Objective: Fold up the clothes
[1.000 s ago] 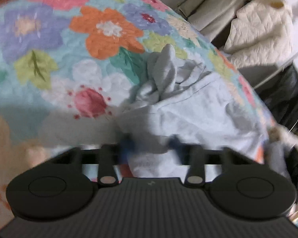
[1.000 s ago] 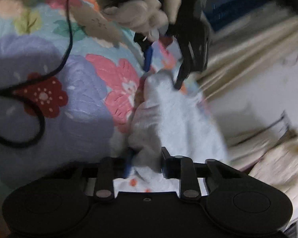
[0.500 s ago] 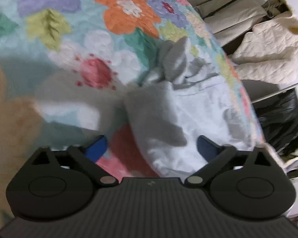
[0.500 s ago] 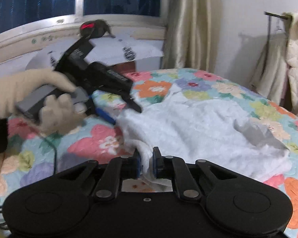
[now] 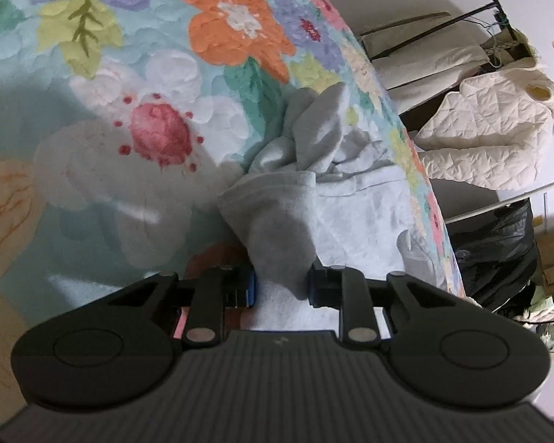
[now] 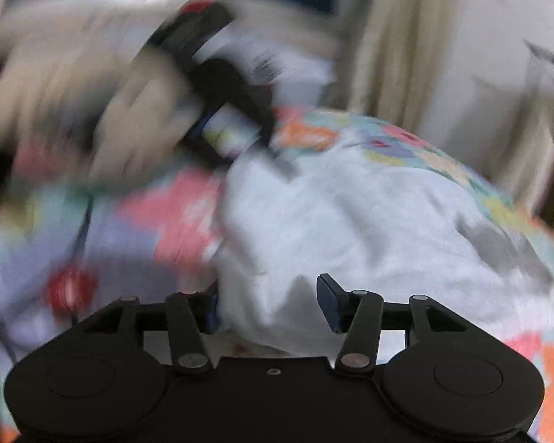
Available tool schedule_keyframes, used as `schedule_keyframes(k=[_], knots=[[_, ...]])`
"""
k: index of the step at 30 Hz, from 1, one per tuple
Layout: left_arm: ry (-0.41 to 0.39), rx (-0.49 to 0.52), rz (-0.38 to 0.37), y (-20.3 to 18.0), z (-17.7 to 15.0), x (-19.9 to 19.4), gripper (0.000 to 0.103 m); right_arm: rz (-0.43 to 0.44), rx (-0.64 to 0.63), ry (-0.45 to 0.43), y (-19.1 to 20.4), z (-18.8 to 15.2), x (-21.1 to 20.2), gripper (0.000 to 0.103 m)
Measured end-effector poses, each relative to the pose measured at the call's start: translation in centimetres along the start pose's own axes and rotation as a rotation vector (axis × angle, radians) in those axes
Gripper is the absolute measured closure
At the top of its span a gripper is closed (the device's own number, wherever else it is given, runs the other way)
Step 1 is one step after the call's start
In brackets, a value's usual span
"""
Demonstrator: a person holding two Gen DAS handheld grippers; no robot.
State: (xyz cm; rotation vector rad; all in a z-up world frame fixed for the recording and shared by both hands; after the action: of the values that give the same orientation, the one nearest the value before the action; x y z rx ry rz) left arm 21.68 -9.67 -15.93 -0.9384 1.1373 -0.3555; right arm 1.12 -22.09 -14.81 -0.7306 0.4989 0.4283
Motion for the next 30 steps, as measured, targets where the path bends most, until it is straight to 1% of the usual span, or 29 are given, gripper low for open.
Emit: schedule_keyframes(k=[1,2,3,4,5,7,8,9,10,11,12,13,14,15,16,17,18,19,20,22,23,25,27,28,29,30], knots=[[-0.029,0.01,-0.012,-0.2,0.1,-0.3,0.08,-0.045,-0.078,-0.006,0.9,0.2,0.1,0.046],[-0.067,0.018,-0.027,-0.5,0.3,-0.7,0.083,-0.081,-0.124,-0.018,1.5,0.4,0.2,0.05],[-0.099,0.05,-0.038,-1.1,0.3,-1.0,0.085,-0.087,-0.14,-0.021,1.6,0.5,0.4,0.053],[-0.129,0.092,-0.047,-1.9,0.4,-1.3,0.087,-0.082,-0.126,-0.019,1.1,0.6,0.7,0.073],[-0.162,0.134,-0.056,-2.9,0.3,-2.0,0.088,-0.077,-0.104,-0.015,0.3,0.6,0.9,0.089],[-0.211,0.21,-0.083,-4.9,-0.4,-4.5,0.09,-0.045,0.048,-0.053,-2.4,1.3,0.3,0.09],[-0.225,0.229,-0.091,-5.6,-0.9,-6.3,0.091,-0.026,0.133,-0.076,-3.9,1.6,-0.1,0.09],[-0.23,0.223,-0.115,-6.0,-1.5,-8.6,0.091,-0.004,0.209,-0.114,-5.2,2.4,-1.3,0.089],[-0.253,0.191,-0.154,-5.7,-2.3,-11.1,0.091,0.021,0.281,-0.158,-6.3,3.2,-2.9,0.089],[-0.284,0.15,-0.195,-5.1,-3.1,-13.7,0.091,0.052,0.328,-0.195,-6.9,4.3,-5.0,0.089],[-0.313,0.125,-0.2,-4.1,-4.0,-15.8,0.091,0.086,0.352,-0.23,-6.7,5.2,-7.2,0.089],[-0.338,0.114,-0.154,-2.6,-5.0,-17.0,0.091,0.139,0.355,-0.273,-5.9,6.1,-9.4,0.089],[-0.348,0.105,-0.078,-0.9,-5.8,-17.2,0.091,0.22,0.338,-0.319,-4.4,6.8,-11.4,0.089],[-0.335,0.081,-0.006,1.0,-6.2,-16.8,0.091,0.295,0.341,-0.335,-3.0,7.1,-12.3,0.091],[-0.301,0.024,0.036,2.9,-6.3,-16.1,0.091,0.363,0.356,-0.338,-1.7,7.1,-12.7,0.092],[-0.263,-0.051,0.042,4.4,-6.1,-15.4,0.091,0.406,0.387,-0.324,-0.8,6.9,-12.6,0.091],[-0.234,-0.108,0.018,5.2,-5.7,-15.0,0.091,0.42,0.411,-0.29,-0.2,6.5,-11.9,0.091],[-0.226,-0.133,0.002,5.3,-5.3,-15.0,0.091,0.431,0.433,-0.263,0.1,6.0,-11.3,0.091],[-0.23,-0.12,-0.01,4.6,-5.1,-15.1,0.091,0.445,0.455,-0.24,0.2,5.5,-10.7,0.091],[-0.251,-0.038,-0.015,1.8,-5.0,-14.8,0.091,0.47,0.533,-0.251,-0.5,4.8,-10.3,0.091],[-0.255,-0.003,-0.028,0.1,-5.0,-14.4,0.091,0.467,0.56,-0.263,-1.1,4.6,-10.5,0.091],[-0.254,0.059,-0.063,-3.5,-5.0,-13.2,0.091,0.441,0.602,-0.29,-2.5,4.4,-11.2,0.091],[-0.228,0.068,-0.11,-6.7,-4.8,-11.3,0.091,0.403,0.643,-0.318,-4.4,4.0,-12.1,0.091],[-0.215,0.084,-0.119,-8.0,-4.9,-10.2,0.091,0.378,0.659,-0.331,-5.5,3.5,-12.5,0.091],[-0.204,0.124,-0.119,-9.5,-5.0,-8.8,0.09,0.355,0.68,-0.342,-6.6,2.9,-12.9,0.091],[-0.197,0.164,-0.111,-10.5,-5.3,-7.5,0.087,0.333,0.709,-0.348,-7.8,2.2,-13.1,0.091]])
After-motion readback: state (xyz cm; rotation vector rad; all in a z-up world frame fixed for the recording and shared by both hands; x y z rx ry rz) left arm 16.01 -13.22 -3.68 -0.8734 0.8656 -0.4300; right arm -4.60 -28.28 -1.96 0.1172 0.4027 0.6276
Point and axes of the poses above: each gripper's, at about its wrist camera, not at the fingertips, and x roughly the way its jaws point, y to its left, z to its top, the point moved 7 cm from there along x, roughly the way its jaws point, and after that the axes turned 15 degrees about -x, right-handed, at the moved point
